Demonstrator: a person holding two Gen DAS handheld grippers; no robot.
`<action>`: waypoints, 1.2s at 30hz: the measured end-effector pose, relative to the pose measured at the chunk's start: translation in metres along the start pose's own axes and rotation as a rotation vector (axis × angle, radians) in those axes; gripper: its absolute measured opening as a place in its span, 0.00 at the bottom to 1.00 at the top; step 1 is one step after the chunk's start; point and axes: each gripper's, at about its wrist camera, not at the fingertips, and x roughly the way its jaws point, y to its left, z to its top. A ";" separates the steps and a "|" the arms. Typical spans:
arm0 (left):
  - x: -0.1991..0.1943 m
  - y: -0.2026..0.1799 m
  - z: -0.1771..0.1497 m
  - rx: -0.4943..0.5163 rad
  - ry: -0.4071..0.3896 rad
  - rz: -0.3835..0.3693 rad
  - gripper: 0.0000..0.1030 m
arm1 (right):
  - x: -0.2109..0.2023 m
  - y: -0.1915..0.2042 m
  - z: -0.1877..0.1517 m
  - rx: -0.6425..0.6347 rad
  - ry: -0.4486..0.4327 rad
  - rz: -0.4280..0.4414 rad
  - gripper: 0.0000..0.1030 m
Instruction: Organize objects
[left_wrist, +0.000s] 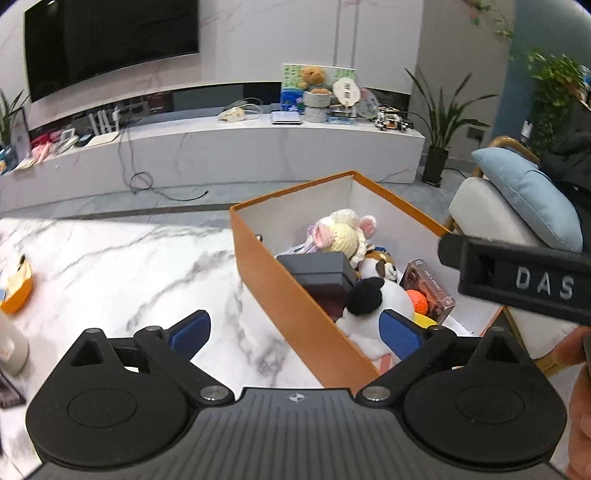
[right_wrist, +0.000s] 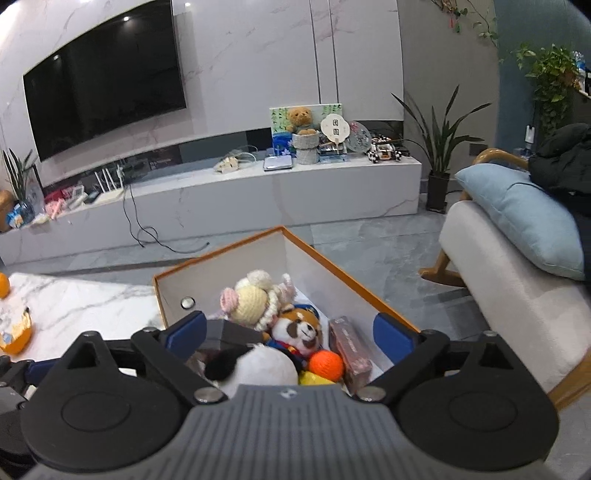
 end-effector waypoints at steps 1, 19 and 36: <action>-0.001 0.000 -0.001 -0.002 0.000 0.009 1.00 | -0.001 0.000 -0.002 -0.006 0.003 -0.009 0.99; -0.012 0.007 -0.020 -0.024 0.026 0.035 1.00 | -0.007 -0.021 -0.038 -0.044 0.105 -0.111 0.99; -0.011 0.004 -0.022 -0.028 0.039 0.027 1.00 | -0.007 -0.016 -0.040 -0.075 0.107 -0.132 0.99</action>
